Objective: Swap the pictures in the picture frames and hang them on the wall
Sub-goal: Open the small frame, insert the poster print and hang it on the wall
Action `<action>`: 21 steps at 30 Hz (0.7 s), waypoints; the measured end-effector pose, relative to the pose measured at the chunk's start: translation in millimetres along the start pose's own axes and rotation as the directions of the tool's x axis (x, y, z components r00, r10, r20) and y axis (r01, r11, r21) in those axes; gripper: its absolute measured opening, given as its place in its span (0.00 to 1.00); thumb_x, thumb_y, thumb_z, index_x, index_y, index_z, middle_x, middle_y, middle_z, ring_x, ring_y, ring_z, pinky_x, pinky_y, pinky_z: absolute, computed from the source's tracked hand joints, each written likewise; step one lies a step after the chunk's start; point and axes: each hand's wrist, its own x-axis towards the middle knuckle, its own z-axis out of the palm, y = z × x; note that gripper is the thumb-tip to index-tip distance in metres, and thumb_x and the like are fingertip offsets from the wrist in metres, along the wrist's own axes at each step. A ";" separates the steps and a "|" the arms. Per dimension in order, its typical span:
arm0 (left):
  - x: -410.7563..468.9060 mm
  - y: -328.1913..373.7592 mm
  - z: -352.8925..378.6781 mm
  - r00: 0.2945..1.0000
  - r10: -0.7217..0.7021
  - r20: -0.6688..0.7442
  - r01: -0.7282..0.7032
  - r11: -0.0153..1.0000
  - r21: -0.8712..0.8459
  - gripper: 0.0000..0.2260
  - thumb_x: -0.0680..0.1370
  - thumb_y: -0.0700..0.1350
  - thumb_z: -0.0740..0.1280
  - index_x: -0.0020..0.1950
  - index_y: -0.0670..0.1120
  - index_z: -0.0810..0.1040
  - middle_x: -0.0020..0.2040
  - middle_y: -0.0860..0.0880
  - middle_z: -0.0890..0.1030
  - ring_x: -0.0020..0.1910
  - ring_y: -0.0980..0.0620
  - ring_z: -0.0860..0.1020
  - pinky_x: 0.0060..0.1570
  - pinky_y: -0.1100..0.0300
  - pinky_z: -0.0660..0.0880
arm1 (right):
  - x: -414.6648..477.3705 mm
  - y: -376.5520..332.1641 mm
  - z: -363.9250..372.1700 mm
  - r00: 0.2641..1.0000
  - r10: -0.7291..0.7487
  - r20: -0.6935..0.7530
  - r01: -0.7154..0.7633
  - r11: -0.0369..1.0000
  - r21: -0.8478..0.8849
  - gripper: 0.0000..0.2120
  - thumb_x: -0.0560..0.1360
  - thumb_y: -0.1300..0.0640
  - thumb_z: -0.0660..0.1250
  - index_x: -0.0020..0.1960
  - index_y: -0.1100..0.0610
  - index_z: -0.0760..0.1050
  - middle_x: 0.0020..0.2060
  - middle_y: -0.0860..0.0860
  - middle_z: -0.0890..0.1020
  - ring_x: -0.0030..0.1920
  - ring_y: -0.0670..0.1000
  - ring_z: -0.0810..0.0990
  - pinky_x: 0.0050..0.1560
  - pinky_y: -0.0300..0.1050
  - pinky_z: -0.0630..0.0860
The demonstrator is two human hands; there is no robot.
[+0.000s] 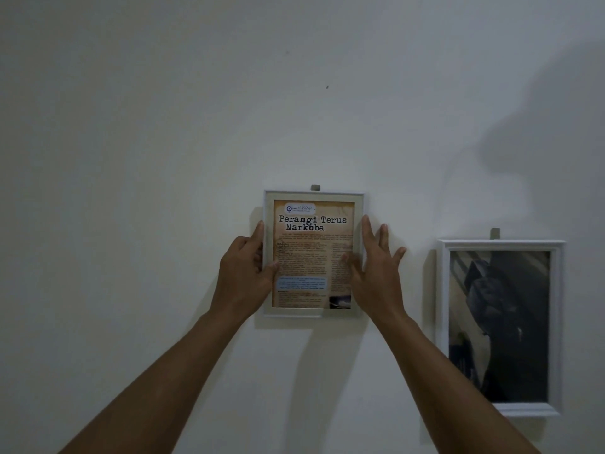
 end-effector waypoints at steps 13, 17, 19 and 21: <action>-5.4 4.2 0.4 0.996 0.085 -0.031 -0.085 0.996 -0.002 0.34 0.73 0.45 0.74 0.75 0.53 0.63 0.47 0.50 0.75 0.39 0.65 0.74 0.39 0.82 0.68 | 0.8 2.6 1.5 1.000 0.012 0.005 -0.011 0.989 -0.150 0.32 0.84 0.48 0.54 0.80 0.57 0.42 0.80 0.53 0.50 0.79 0.53 0.41 0.75 0.62 0.34; -3.8 -0.8 1.9 0.997 0.065 -0.031 -0.064 0.998 0.018 0.35 0.73 0.47 0.74 0.77 0.48 0.62 0.48 0.49 0.76 0.41 0.60 0.74 0.40 0.81 0.67 | 1.4 1.6 0.6 1.000 0.009 0.020 -0.006 0.990 -0.144 0.32 0.84 0.48 0.53 0.80 0.57 0.42 0.80 0.53 0.50 0.79 0.53 0.41 0.75 0.62 0.34; -3.5 -2.4 2.3 0.998 0.060 -0.021 -0.060 0.998 0.018 0.36 0.73 0.48 0.74 0.77 0.47 0.62 0.49 0.48 0.76 0.42 0.59 0.74 0.40 0.81 0.67 | 1.4 2.4 0.6 1.000 0.010 0.025 -0.007 0.991 -0.134 0.32 0.84 0.48 0.53 0.80 0.56 0.42 0.80 0.52 0.49 0.79 0.52 0.41 0.75 0.62 0.34; -3.7 -2.0 1.5 0.998 0.054 -0.017 -0.054 0.999 0.002 0.36 0.73 0.48 0.74 0.77 0.47 0.62 0.49 0.48 0.76 0.42 0.59 0.74 0.40 0.80 0.67 | 1.6 3.0 0.3 1.000 0.014 0.027 -0.010 0.992 -0.128 0.32 0.84 0.48 0.54 0.80 0.56 0.42 0.80 0.52 0.49 0.79 0.51 0.40 0.75 0.61 0.33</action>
